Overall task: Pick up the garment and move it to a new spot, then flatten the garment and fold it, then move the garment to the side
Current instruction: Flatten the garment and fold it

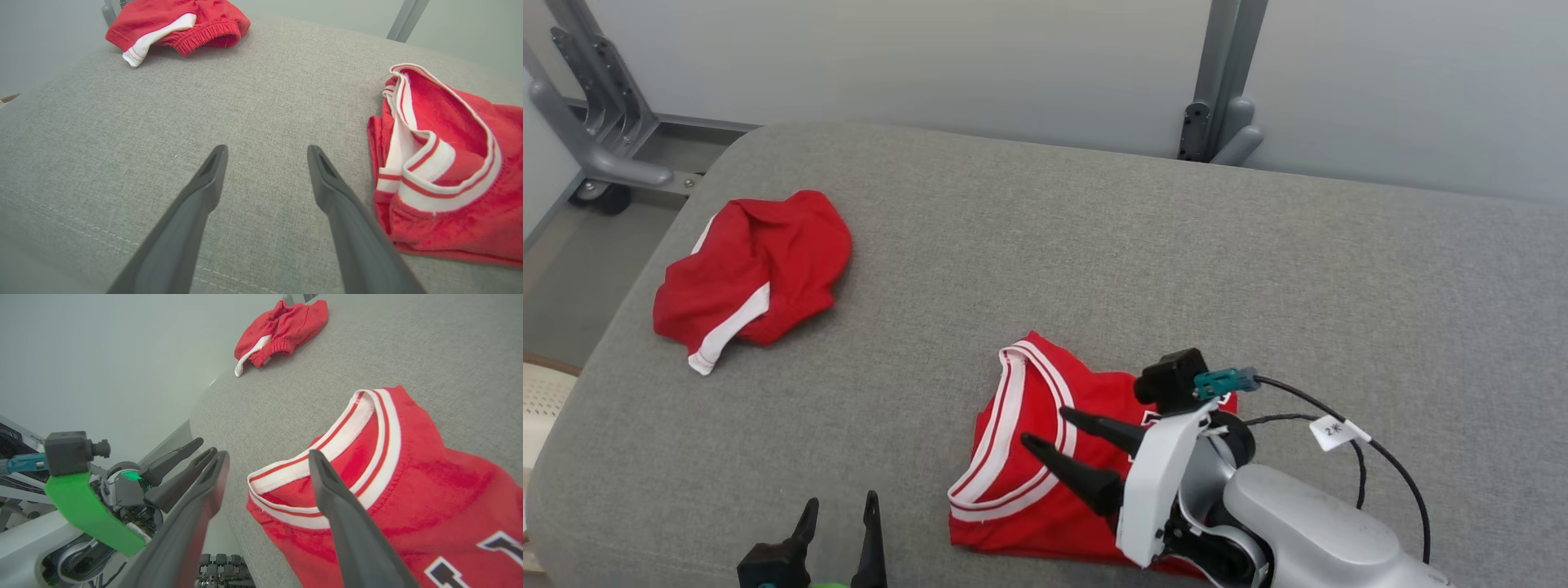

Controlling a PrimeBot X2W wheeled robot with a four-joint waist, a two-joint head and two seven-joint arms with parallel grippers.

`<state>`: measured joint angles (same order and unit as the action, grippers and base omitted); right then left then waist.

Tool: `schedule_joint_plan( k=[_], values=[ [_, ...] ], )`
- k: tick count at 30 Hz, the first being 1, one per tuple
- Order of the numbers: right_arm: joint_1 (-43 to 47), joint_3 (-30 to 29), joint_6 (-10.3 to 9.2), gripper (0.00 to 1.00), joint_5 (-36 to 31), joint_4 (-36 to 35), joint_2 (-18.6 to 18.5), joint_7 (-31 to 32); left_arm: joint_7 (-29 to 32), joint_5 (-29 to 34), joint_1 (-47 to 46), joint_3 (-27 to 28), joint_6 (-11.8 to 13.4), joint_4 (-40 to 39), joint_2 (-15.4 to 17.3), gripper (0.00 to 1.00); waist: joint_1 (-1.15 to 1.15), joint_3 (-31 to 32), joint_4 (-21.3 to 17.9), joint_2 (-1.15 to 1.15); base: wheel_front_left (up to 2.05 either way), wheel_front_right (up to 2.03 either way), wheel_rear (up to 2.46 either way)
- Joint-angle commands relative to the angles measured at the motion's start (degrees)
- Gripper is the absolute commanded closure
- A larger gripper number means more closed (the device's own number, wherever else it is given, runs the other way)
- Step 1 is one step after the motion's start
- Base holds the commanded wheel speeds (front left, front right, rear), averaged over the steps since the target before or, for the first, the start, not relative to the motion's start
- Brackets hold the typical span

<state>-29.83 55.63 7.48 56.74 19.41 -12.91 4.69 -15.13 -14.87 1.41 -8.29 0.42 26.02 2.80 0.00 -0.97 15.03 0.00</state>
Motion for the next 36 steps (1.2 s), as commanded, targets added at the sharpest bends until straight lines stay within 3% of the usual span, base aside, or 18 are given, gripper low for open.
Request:
schedule_joint_plan(
  k=[1,10,21,29,36],
  values=[
    [0.7,-1.0,0.01,0.00,-0.7,1.4,-0.6,-2.4,0.0,0.5,-0.2,0.5,-0.2,-0.2,0.2,0.00,0.00,0.9,-1.9,0.00,0.00,0.00,0.00],
    [2.9,-10.2,0.01,0.00,-6.4,13.9,-0.7,-15.1,0.0,1.8,0.6,2.9,0.0,-1.2,0.2,0.00,0.00,1.9,-8.8,0.00,0.00,0.00,0.00],
    [5.8,-20.7,0.01,0.00,-13.7,21.9,-0.2,-19.9,0.0,2.8,-0.7,4.9,0.1,-1.8,0.2,0.00,0.00,2.0,-14.7,0.00,0.00,0.00,0.00],
    [12.4,-39.6,0.01,0.00,-28.7,14.2,2.8,-19.9,0.0,3.8,-0.7,6.3,-0.3,-2.0,0.2,0.00,0.00,2.2,-16.1,0.00,0.00,0.00,0.00],
    [18.4,-48.6,0.00,0.00,-42.6,5.2,6.8,-19.9,0.0,5.1,-0.5,7.8,-0.9,-2.3,0.2,0.00,0.00,2.8,-16.1,0.00,0.00,0.00,0.00]
  ],
)
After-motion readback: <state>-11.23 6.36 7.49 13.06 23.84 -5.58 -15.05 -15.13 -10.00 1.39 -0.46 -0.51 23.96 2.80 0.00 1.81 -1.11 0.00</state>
